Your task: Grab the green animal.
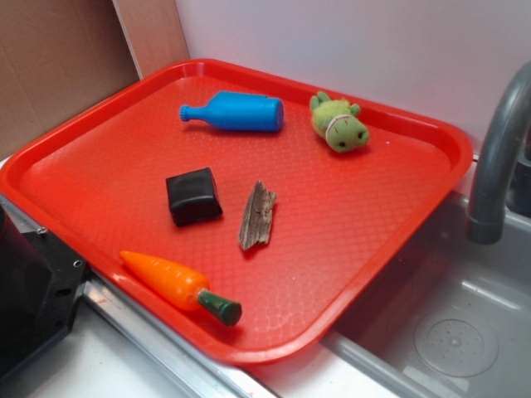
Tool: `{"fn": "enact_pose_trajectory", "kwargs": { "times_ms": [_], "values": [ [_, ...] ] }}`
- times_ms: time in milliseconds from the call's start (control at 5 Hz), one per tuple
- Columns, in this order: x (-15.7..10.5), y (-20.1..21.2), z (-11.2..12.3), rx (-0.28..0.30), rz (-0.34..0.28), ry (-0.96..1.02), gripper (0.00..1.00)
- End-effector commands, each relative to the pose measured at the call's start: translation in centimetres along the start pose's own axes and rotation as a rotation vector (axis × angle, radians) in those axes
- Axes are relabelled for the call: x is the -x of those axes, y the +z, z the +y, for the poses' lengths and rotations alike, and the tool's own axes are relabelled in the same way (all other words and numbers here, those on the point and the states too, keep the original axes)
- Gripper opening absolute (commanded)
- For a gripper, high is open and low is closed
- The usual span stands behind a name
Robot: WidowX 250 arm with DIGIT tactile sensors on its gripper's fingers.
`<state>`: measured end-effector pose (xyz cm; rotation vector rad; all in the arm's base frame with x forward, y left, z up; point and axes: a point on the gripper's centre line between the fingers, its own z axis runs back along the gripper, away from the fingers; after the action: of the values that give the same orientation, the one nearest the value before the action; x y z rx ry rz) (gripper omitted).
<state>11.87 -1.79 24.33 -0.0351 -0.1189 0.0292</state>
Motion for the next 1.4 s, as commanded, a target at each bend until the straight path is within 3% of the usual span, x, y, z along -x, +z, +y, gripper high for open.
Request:
{"fn": "enact_pose_trajectory", "kwargs": {
  "times_ms": [0,200,400,1000,1200],
  "values": [
    [0.0,0.0,0.0,0.0,0.0,0.0,1.0],
    [-4.6,-3.7,-1.2,0.108,-0.197,0.109,1.0],
    [-9.4,-6.5,-0.9,0.121,-0.205,0.326,1.0],
    [-9.4,-6.5,-0.9,0.121,-0.205,0.326,1.0],
    [-12.8,-9.4,-2.3,0.121,-0.243,0.3,1.0]
  ]
}}
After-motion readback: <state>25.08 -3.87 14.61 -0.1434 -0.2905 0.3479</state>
